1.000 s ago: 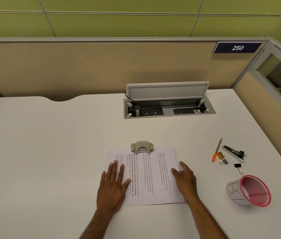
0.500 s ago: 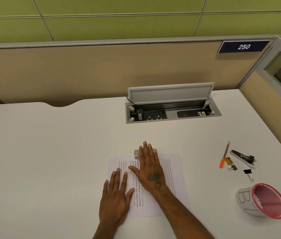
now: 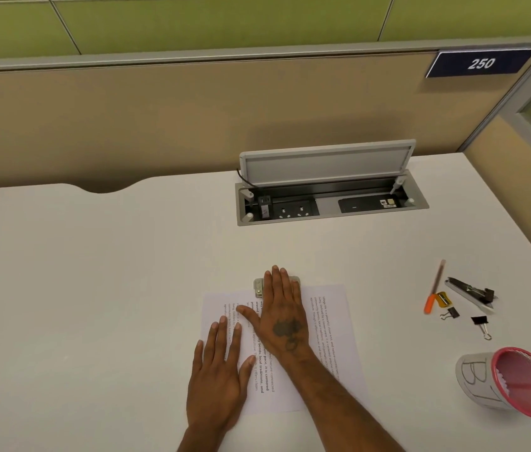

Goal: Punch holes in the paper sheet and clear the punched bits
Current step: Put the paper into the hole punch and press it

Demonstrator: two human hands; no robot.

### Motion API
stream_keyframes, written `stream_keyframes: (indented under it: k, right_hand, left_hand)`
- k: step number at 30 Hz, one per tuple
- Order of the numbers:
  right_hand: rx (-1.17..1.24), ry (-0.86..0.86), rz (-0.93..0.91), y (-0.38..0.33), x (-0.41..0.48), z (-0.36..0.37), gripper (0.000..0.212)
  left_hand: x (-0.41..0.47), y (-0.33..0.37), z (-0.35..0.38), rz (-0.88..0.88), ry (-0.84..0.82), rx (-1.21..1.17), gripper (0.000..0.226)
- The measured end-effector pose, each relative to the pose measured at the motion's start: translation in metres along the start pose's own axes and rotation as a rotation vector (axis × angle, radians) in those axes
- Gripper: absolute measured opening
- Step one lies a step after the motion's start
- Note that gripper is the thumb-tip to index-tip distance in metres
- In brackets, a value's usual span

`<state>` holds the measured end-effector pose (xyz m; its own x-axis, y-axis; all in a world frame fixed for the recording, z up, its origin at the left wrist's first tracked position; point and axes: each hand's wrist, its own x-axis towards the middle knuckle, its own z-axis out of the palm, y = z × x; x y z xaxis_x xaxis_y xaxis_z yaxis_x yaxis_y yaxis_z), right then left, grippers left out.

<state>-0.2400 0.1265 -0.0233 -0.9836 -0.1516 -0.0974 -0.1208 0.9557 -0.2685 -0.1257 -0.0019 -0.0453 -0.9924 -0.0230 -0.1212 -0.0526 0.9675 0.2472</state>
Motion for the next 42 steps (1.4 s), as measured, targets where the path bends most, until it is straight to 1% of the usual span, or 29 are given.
stream_keyframes:
  k: [7,14,19,23,25,27,29,32,38,40,42]
  right_hand:
    - [-0.007,0.021,-0.007,0.001,0.003,0.000,0.099]
    - [-0.033,0.054,-0.063,0.005,-0.006,-0.006,0.104]
    - [-0.041,0.053,-0.066,0.006,-0.012,-0.013,0.099]
    - [0.010,0.106,-0.095,0.013,-0.023,-0.026,0.086]
    - [0.070,0.160,-0.024,0.022,-0.034,-0.035,0.077]
    - [0.089,0.246,0.102,0.038,-0.048,-0.039,0.064]
    - [0.092,0.230,0.244,0.054,-0.065,-0.043,0.058]
    - [0.093,0.160,0.405,0.071,-0.091,-0.044,0.059]
    - [0.139,0.078,0.565,0.082,-0.119,-0.043,0.069]
    - [0.129,0.058,0.576,0.081,-0.123,-0.043,0.069]
    - [0.113,0.051,0.578,0.080,-0.125,-0.043,0.069]
  left_hand:
    - [0.000,-0.002,0.003,-0.006,-0.009,-0.005,0.069]
    - [-0.001,-0.001,0.000,-0.006,-0.007,-0.019,0.070]
    - [-0.001,0.001,-0.002,-0.002,-0.002,-0.018,0.069]
    - [-0.003,0.002,-0.007,0.015,0.020,-0.045,0.069]
    - [-0.005,0.003,-0.009,0.017,0.033,-0.062,0.071]
    - [-0.007,0.004,-0.012,0.016,0.049,-0.084,0.074]
    - [-0.009,0.006,-0.016,0.022,0.062,-0.086,0.077]
    - [-0.010,0.009,-0.025,0.042,0.074,-0.056,0.077]
    - [-0.010,0.013,-0.047,0.079,0.201,0.010,0.076]
    - [-0.013,0.016,-0.052,0.040,0.248,-0.004,0.076]
    - [-0.020,0.020,-0.052,-0.103,0.283,-0.078,0.077]
